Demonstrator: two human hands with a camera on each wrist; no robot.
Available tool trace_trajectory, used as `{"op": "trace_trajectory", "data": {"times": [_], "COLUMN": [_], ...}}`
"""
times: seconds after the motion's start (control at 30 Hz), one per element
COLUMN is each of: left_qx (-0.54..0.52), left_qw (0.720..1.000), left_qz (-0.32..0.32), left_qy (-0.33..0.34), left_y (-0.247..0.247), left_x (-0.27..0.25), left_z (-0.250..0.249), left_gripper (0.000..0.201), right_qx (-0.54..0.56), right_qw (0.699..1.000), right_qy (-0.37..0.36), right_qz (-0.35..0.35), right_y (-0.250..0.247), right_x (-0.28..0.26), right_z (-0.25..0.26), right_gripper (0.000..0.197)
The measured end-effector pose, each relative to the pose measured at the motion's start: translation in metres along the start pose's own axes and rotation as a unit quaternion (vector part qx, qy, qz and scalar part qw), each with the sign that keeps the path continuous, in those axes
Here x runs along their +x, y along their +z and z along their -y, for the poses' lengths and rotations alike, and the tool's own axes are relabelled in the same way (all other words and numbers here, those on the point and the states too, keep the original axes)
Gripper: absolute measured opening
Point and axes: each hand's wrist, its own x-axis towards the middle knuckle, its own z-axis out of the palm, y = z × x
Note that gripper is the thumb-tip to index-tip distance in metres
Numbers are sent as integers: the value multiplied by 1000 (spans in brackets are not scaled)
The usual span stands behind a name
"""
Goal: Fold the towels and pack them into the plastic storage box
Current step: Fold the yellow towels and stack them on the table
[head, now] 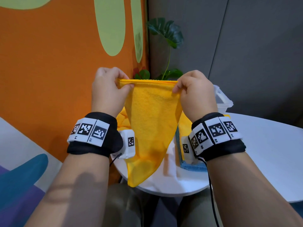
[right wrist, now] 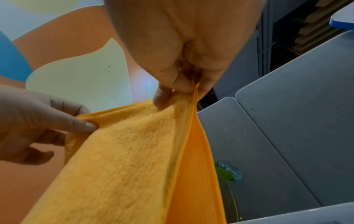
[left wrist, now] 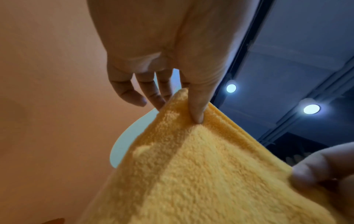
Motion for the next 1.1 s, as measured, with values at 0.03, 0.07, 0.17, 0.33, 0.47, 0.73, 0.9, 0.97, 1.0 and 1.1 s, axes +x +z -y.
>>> {"op": "trace_trajectory", "data": {"times": [0.03, 0.07, 0.17, 0.33, 0.47, 0.73, 0.9, 0.97, 1.0, 1.1], "left_qx": [-12, -31, -83, -171, -222, -164, -18, 28, 28, -6], "left_qw": [1000, 999, 995, 979, 967, 977, 996, 997, 997, 984], "left_qz": [-5, -12, -54, -106, -121, -139, -39, 31, 64, 168], "left_qy": [6, 7, 1, 21, 42, -2, -84, -66, -34, 62], "left_y": [-1, -3, -10, -22, -27, -26, -17, -15, -14, -10], "left_x": [0, 1, 3, 4, 3, 5, 0, -5, -6, -10], "left_z": [-4, -8, -22, -42, -48, -36, -18, -21, -24, -32], "left_gripper": [12, 12, 16, 25, 22, 23, 31, 39, 39, 38], "right_qx": [-8, -15, -11, 48, 95, 186, 236, 251, 255, 280], "right_qw": [1000, 999, 995, 983, 961, 958, 966, 965, 965, 957], "right_qy": [1, -3, -41, -89, -113, -13, 57, 66, 66, 62], "right_qz": [-16, -34, -95, -154, -234, -216, -90, -39, -16, 35], "right_y": [0, -1, -3, -9, -18, -21, -10, -5, -2, 6], "right_x": [1, 2, 4, 5, 6, 1, -4, -6, -7, -9], "right_z": [1, 2, 9, 19, 26, 26, 21, 19, 19, 21], "right_gripper": [35, 36, 38, 29, 25, 30, 40, 41, 41, 39]}}
